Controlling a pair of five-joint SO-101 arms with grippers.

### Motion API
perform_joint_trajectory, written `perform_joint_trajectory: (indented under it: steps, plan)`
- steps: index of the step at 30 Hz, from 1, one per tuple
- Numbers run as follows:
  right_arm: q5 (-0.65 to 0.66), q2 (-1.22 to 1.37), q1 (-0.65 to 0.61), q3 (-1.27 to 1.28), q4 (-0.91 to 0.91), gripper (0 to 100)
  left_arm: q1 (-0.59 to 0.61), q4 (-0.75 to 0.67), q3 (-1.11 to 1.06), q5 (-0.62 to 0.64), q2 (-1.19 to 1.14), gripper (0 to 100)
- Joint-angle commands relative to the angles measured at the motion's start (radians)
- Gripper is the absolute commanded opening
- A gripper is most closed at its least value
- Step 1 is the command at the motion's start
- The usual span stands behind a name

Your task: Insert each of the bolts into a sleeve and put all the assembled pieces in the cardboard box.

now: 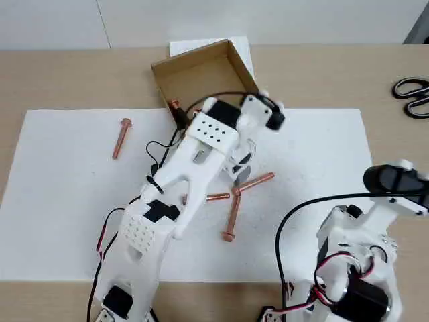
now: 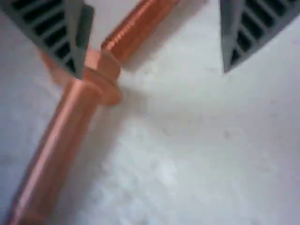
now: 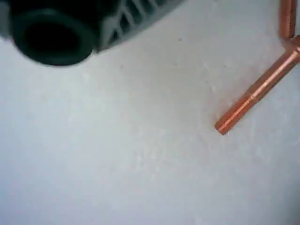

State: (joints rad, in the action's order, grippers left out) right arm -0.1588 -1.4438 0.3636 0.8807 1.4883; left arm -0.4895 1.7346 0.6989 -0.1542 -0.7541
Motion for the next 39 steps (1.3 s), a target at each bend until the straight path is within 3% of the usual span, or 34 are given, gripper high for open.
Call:
perform_joint_trajectory:
  steps: [1, 17, 25, 39]
  plan:
    - [0.002, -0.004, 0.001, -0.005, -0.007, 0.4, -0.032, 0.018, -0.025, -0.044, 0.055, 19]
    - [0.002, -0.005, 0.004, -0.005, -0.008, 0.4, -0.101, 0.017, 0.038, -0.046, 0.046, 19]
    - [0.002, -0.005, 0.005, -0.005, -0.008, 0.4, -0.101, 0.015, 0.054, -0.1, -0.094, 19]
    - [0.002, -0.005, 0.005, -0.006, -0.008, 0.4, -0.103, 0.017, 0.305, -0.18, -0.21, 19]
